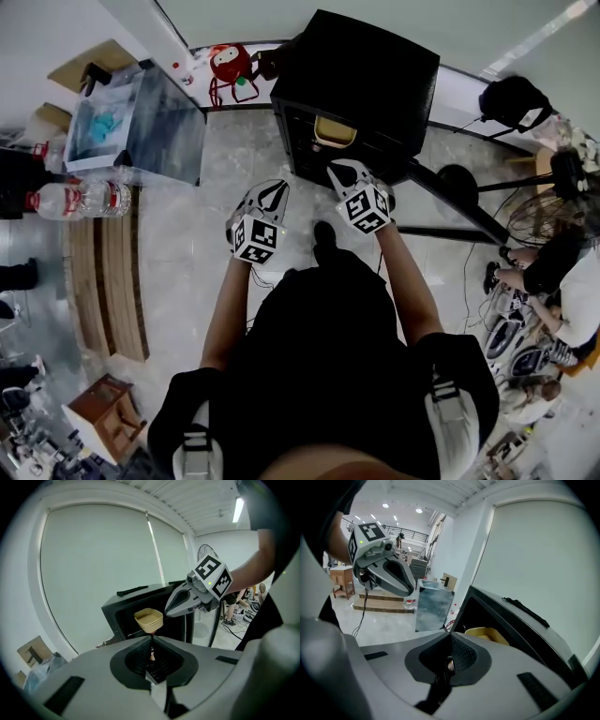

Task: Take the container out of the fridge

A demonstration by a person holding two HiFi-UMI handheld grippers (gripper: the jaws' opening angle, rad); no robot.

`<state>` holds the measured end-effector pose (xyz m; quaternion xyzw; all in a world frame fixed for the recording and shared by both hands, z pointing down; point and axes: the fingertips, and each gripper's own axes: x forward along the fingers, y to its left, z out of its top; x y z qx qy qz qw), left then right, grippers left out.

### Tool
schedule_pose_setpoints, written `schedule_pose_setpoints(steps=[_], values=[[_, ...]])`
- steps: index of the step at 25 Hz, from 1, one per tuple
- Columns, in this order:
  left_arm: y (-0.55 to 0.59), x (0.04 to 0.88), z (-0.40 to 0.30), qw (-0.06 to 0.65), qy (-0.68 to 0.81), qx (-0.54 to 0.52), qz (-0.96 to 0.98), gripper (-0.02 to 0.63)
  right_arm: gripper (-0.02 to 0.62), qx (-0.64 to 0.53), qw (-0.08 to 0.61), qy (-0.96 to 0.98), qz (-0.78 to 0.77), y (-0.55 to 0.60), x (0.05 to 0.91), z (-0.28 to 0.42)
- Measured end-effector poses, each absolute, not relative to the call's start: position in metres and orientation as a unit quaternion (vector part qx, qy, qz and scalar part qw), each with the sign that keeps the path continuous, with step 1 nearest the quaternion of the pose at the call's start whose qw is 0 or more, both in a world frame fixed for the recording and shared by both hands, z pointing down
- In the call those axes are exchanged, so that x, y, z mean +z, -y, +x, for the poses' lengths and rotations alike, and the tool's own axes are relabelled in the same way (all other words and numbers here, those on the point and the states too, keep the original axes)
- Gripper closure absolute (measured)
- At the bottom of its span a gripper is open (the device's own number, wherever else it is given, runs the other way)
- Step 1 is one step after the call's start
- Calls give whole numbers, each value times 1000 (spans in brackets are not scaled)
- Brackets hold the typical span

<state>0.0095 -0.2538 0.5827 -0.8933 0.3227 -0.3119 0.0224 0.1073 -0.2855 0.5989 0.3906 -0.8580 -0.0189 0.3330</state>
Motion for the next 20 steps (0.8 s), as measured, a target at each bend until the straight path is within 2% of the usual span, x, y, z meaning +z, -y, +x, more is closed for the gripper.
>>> schedule_pose_setpoints(steps=[20], values=[[253, 586, -3, 5, -357, -313, -880, 577, 595, -45, 398, 833, 381, 321, 625, 119]])
